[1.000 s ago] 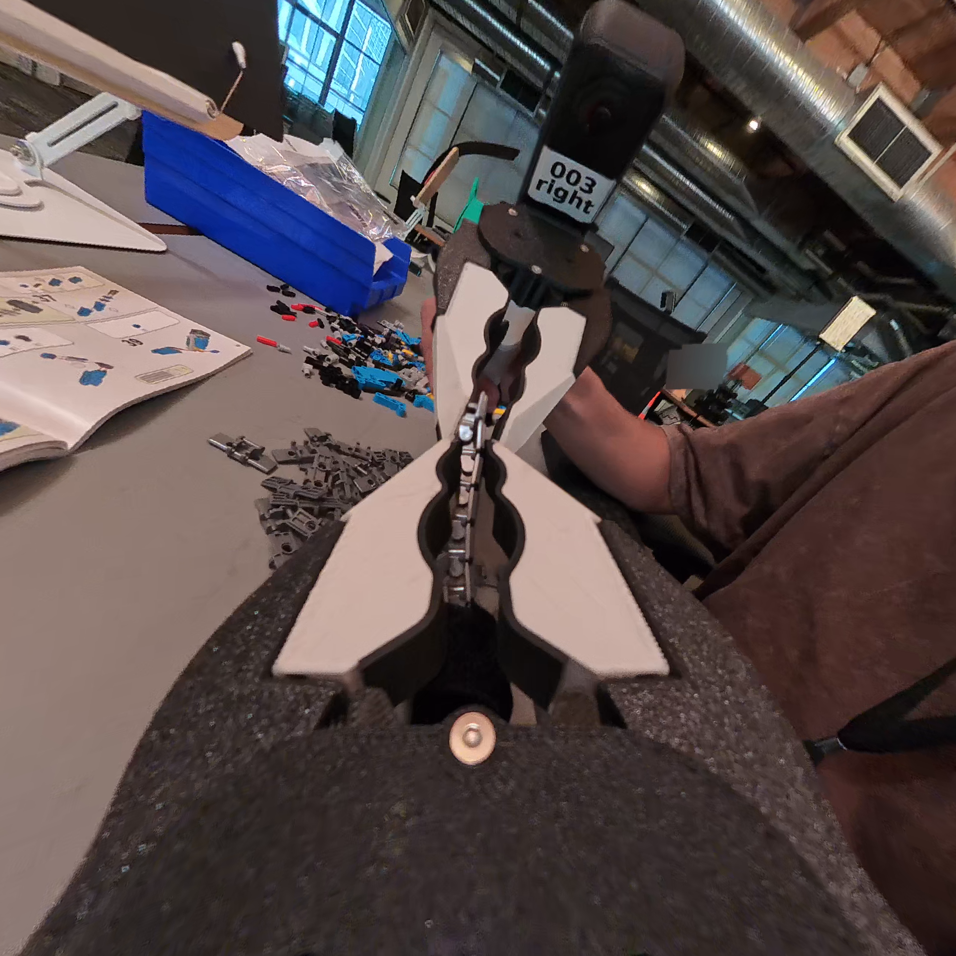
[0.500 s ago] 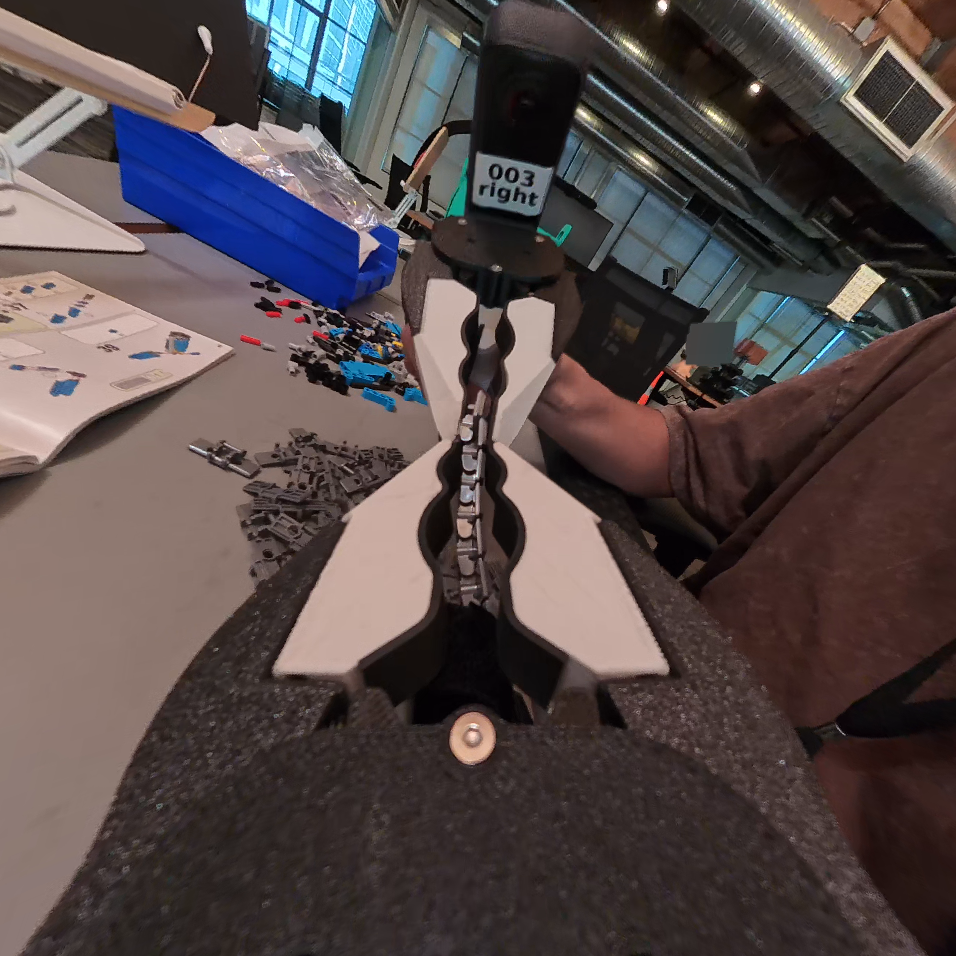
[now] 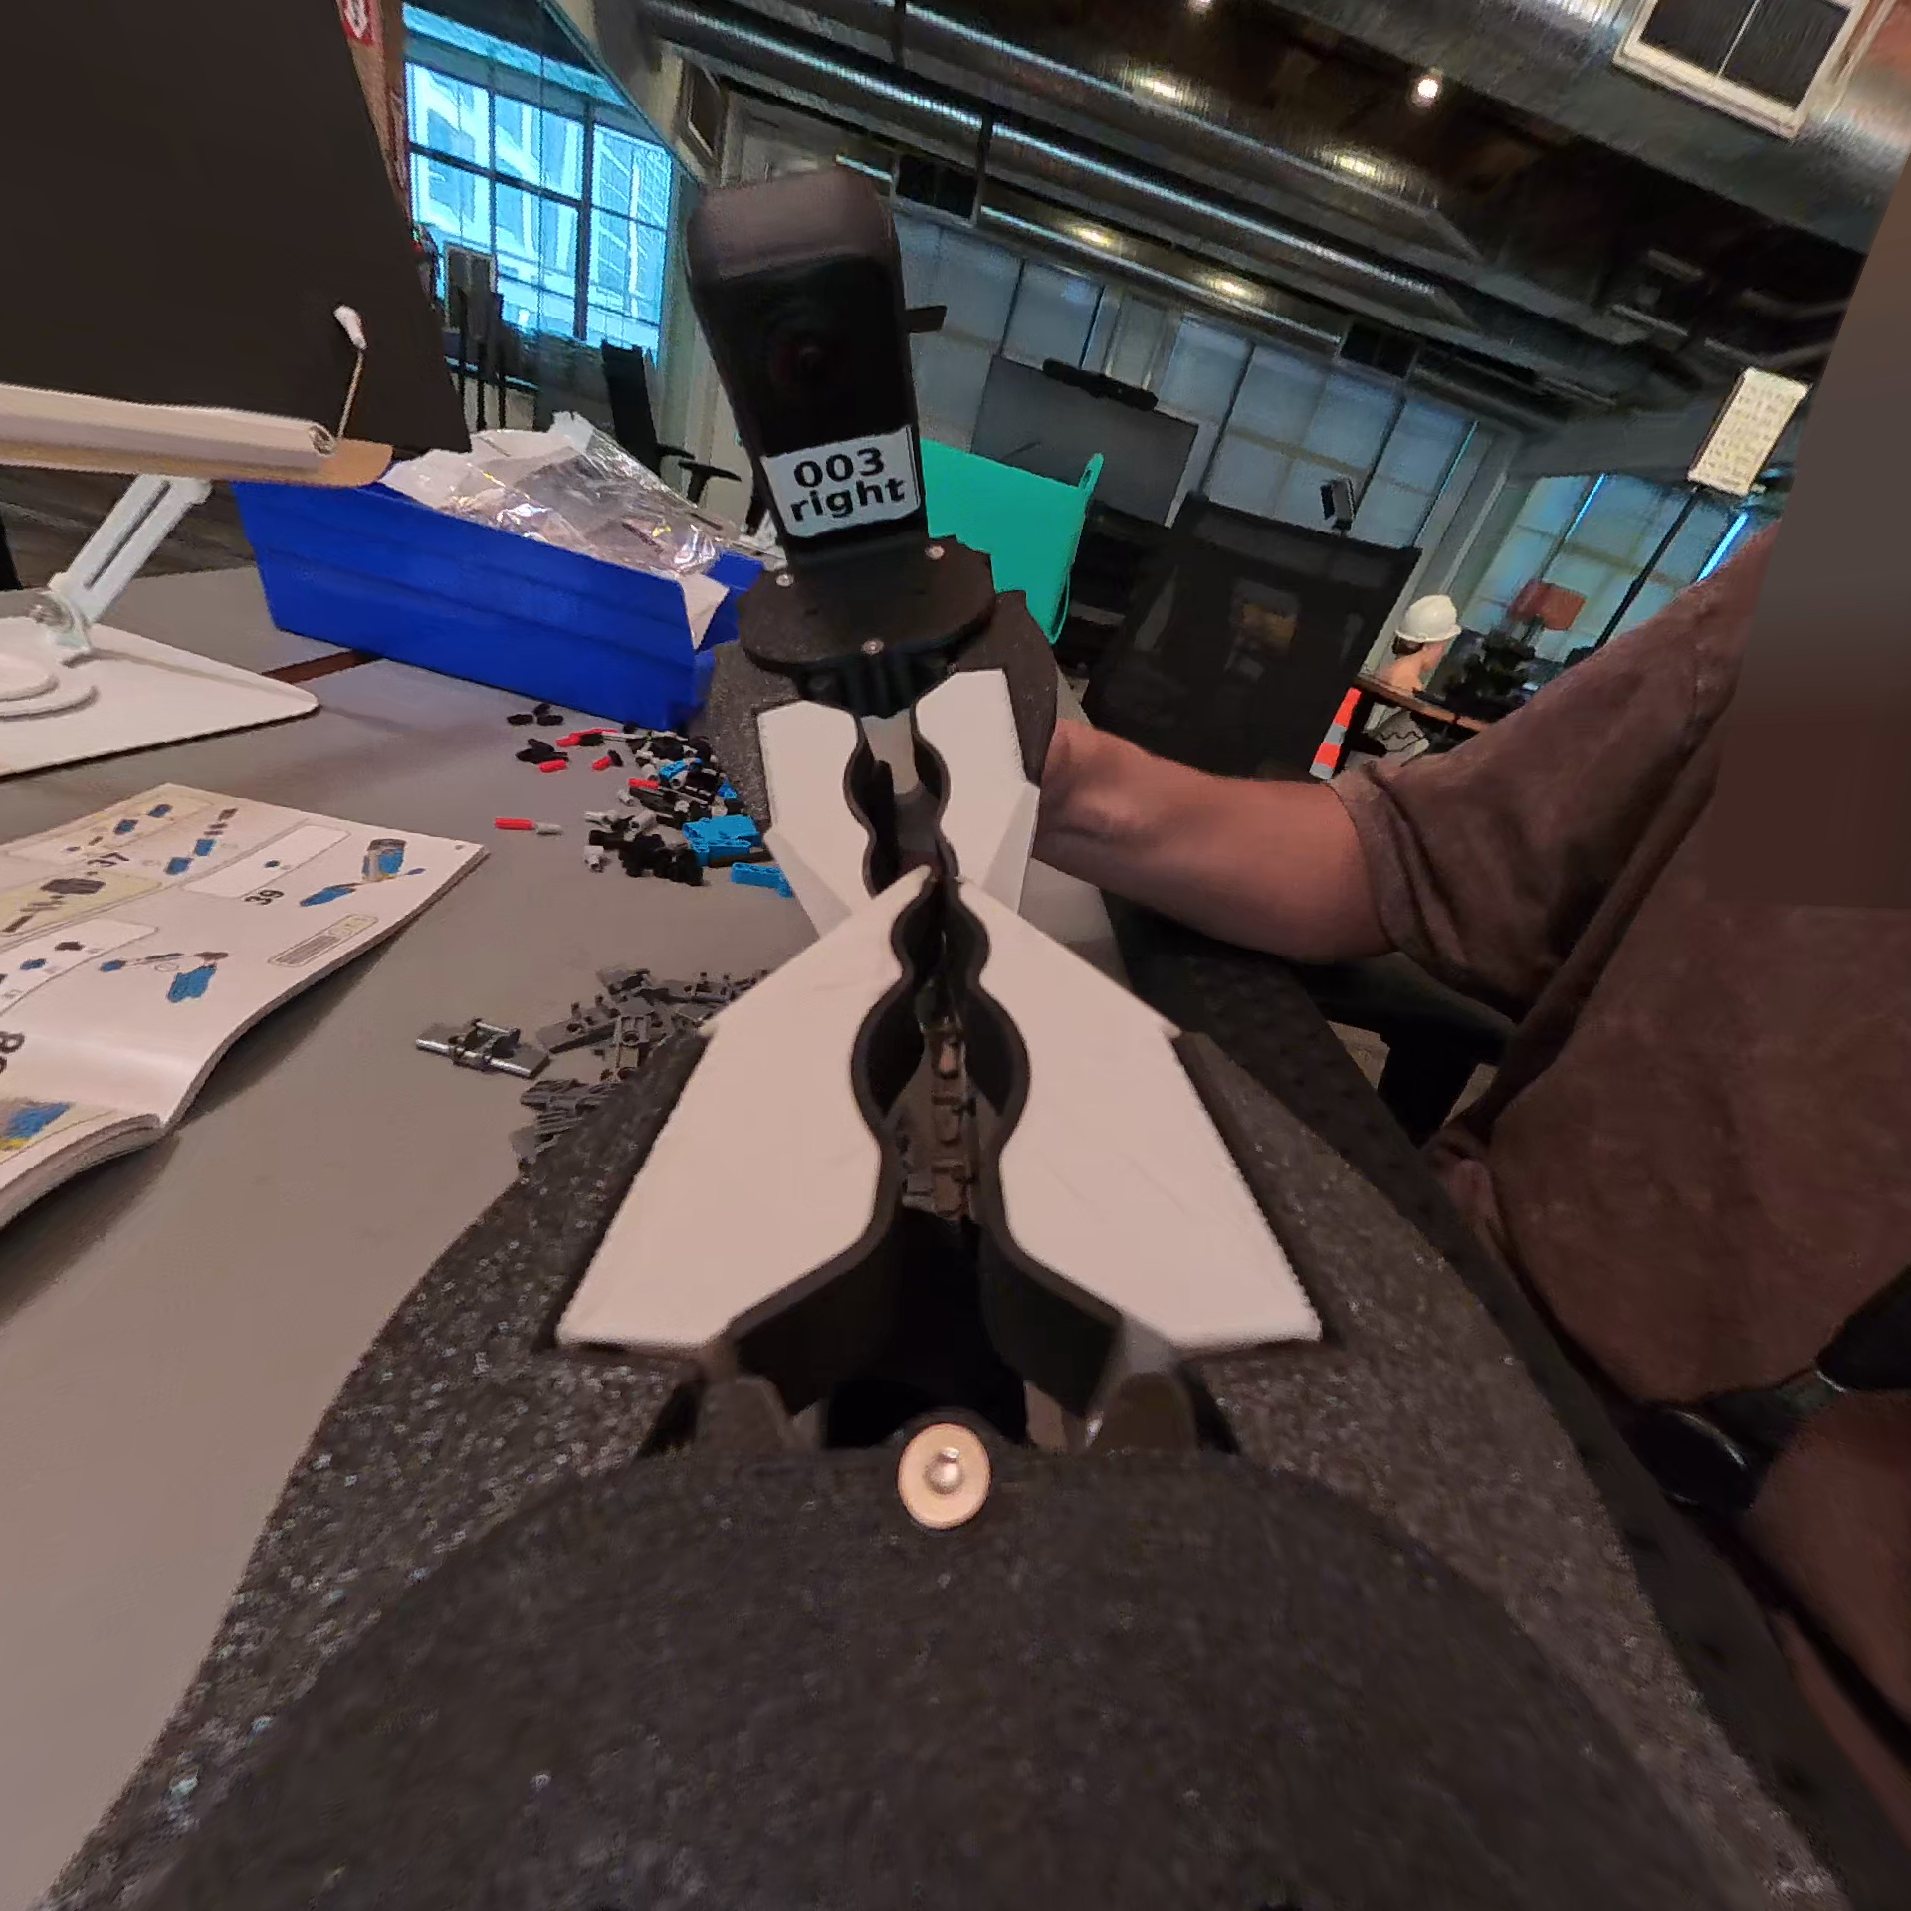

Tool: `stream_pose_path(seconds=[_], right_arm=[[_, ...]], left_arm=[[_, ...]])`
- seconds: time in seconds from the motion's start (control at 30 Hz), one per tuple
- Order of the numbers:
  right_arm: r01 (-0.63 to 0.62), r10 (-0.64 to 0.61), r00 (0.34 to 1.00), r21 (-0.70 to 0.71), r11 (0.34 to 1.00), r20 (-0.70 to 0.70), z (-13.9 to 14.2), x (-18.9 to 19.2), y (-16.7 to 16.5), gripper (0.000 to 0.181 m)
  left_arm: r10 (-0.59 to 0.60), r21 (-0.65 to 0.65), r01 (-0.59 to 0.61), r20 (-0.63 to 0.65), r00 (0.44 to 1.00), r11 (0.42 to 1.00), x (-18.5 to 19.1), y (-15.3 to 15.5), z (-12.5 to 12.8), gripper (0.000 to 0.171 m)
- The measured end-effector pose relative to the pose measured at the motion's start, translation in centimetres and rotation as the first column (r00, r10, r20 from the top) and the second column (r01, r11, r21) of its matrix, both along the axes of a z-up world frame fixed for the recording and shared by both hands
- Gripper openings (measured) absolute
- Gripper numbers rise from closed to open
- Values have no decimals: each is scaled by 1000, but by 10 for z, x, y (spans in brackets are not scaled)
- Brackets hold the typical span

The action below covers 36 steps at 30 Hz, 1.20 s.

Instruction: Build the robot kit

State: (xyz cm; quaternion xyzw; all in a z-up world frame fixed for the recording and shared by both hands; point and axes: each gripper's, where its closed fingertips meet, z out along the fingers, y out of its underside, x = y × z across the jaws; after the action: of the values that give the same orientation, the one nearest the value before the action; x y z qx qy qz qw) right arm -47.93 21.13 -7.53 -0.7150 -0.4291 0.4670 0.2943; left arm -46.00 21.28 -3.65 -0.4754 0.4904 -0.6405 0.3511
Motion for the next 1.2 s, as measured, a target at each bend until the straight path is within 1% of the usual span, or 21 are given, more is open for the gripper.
stream_pose_path(seconds=[0.03, 0.07, 0.13, 0.17, 0.2, 0.23, 0.33, 0.47, 0.6, 0.63, 0.73, 0.77, 0.87, 0.97, 1.07, 1.13, 1.2], right_arm=[[3, -3, 1000, -2, 1000, -12, 3, 0, 0, 8], [6, -6, 1000, -3, 1000, -24, 5, 1, 1, 9], [19, -19, 999, -4, 1000, -43, 9, 5, 4, 8], [22, -22, 999, -7, 1000, -48, 9, 6, 5, 8], [25, -25, 999, -7, 1000, -47, 9, 6, 5, 8], [27, -27, 998, -5, 1000, -50, 9, 7, 6, 8], [22, -22, 998, -4, 1000, -52, 10, 5, 4, 8], [21, -21, 998, -7, 1000, -62, 10, 6, 4, 9], [20, -20, 996, 7, 1000, -84, 15, 5, 4, 8], [27, -25, 998, 36, 999, -57, 12, 5, 4, 8], [41, -57, 995, 190, 981, 82, 0, 7, 6, 7], [39, -59, 994, 206, 978, 89, 1, 6, 6, 8], [31, -37, 999, 164, 986, 36, 5, 5, 3, 7], [63, -61, 997, 52, 997, -41, 11, 3, 9, 8], [96, -92, 990, 24, 995, -108, 19, 2, 18, 9], [140, -134, 984, 42, 989, -121, 21, 4, 26, 22], [147, -139, 982, 54, 988, -129, 21, 4, 26, 21]], left_arm=[[-7, -13, 7, 12, 1000, 1000, -2, 0, 3, 0], [-18, -26, 19, 25, 1000, 999, -4, 1, 6, 4], [-10, -58, 11, 6, 1000, 998, -3, 8, 5, 33], [-6, -71, 5, -15, 1000, 997, -2, 10, 1, 43], [-16, -79, 13, -30, 999, 997, -1, 11, -3, 46], [-26, -82, 23, -45, 999, 996, 0, 10, -7, 44], [-53, -46, 51, -45, 998, 998, 1, 2, -11, 13], [-14, 10, 15, -28, 999, 1000, 2, 2, -10, 11], [-19, -40, 19, -9, 1000, 999, 1, 2, -6, 9], [-18, -52, 17, -27, 999, 999, 1, 3, -9, 7], [-21, -84, 15, -77, 997, 996, 3, 4, -18, 6], [-31, -86, 25, -70, 997, 996, 3, 3, -17, 6], [-35, -73, 30, -62, 997, 997, 2, 1, -14, 6], [-14, -90, 10, -47, 999, 996, 1, 8, -10, 6], [7, -181, -7, 0, 1000, 983, -3, 19, -1, 7], [11, -263, 1, 45, 999, 965, -6, 26, 5, 7], [13, -303, 6, 61, 998, 953, -8, 30, 6, 7]])
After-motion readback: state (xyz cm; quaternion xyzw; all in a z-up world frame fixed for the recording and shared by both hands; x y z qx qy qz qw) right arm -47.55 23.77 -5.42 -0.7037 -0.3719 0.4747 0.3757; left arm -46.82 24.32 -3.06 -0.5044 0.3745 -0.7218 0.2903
